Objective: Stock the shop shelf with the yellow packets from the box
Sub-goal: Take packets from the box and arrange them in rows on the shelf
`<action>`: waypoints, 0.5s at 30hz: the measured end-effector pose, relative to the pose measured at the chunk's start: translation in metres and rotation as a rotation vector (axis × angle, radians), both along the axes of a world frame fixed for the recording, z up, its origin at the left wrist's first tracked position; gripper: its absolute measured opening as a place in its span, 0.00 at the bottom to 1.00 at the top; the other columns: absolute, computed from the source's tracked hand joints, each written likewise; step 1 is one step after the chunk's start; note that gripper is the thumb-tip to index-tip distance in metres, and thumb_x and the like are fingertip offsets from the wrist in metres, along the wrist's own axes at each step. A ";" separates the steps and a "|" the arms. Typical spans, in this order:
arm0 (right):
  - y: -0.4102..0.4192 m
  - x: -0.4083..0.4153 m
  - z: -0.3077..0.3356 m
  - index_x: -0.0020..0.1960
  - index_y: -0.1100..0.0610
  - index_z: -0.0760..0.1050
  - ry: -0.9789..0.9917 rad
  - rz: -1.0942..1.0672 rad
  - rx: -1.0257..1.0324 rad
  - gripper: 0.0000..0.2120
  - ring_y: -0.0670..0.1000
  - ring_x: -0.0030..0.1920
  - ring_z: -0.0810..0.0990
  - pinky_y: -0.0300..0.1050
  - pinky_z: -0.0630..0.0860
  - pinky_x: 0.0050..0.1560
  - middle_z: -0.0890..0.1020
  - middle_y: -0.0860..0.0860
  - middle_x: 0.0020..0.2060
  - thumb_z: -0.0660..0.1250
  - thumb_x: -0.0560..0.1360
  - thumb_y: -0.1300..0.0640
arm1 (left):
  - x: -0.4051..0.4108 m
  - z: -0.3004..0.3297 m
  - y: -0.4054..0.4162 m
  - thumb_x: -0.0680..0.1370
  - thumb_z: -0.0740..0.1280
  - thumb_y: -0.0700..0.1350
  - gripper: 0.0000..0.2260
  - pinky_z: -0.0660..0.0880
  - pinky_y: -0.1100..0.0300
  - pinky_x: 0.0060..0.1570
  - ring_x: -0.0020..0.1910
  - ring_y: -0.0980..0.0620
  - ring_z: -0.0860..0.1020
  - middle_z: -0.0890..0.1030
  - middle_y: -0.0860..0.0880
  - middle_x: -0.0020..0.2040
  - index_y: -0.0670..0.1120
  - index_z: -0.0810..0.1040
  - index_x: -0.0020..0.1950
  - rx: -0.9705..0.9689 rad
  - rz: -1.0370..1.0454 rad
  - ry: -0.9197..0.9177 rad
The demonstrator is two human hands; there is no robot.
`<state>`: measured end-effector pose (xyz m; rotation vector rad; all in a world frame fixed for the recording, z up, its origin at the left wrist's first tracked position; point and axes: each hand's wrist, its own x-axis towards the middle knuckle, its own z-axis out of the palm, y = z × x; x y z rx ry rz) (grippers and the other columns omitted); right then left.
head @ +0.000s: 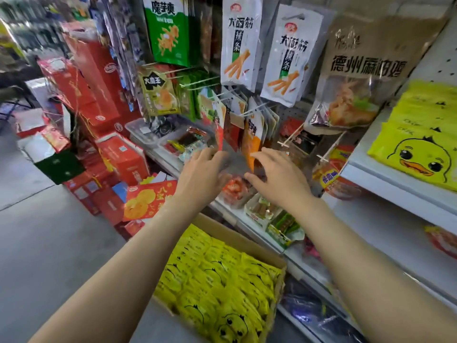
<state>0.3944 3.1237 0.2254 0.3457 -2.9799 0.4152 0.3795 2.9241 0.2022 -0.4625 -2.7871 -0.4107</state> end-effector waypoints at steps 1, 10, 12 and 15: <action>-0.004 -0.008 -0.012 0.75 0.47 0.64 -0.025 -0.012 0.002 0.27 0.52 0.76 0.58 0.51 0.61 0.73 0.64 0.49 0.76 0.61 0.79 0.39 | -0.009 -0.011 -0.004 0.76 0.68 0.53 0.22 0.72 0.45 0.58 0.61 0.40 0.72 0.73 0.45 0.63 0.49 0.71 0.68 0.001 -0.009 -0.020; -0.010 -0.033 -0.156 0.71 0.50 0.69 -0.374 -0.047 0.008 0.24 0.56 0.69 0.70 0.53 0.71 0.66 0.71 0.51 0.69 0.65 0.78 0.43 | -0.032 -0.145 -0.013 0.74 0.70 0.52 0.23 0.73 0.44 0.58 0.60 0.38 0.73 0.75 0.43 0.62 0.49 0.73 0.68 0.028 -0.031 -0.405; -0.010 -0.025 -0.189 0.70 0.50 0.71 -0.518 -0.058 -0.001 0.23 0.56 0.67 0.72 0.50 0.72 0.62 0.74 0.52 0.67 0.66 0.78 0.44 | -0.024 -0.180 -0.012 0.74 0.71 0.52 0.24 0.71 0.46 0.60 0.60 0.37 0.73 0.75 0.42 0.63 0.48 0.73 0.68 0.018 -0.044 -0.520; -0.007 -0.006 -0.246 0.68 0.50 0.74 -0.737 -0.075 -0.019 0.22 0.57 0.64 0.76 0.48 0.73 0.58 0.78 0.55 0.63 0.67 0.77 0.43 | -0.006 -0.235 -0.007 0.75 0.71 0.53 0.24 0.71 0.47 0.61 0.62 0.38 0.73 0.75 0.41 0.63 0.48 0.73 0.68 0.066 -0.055 -0.714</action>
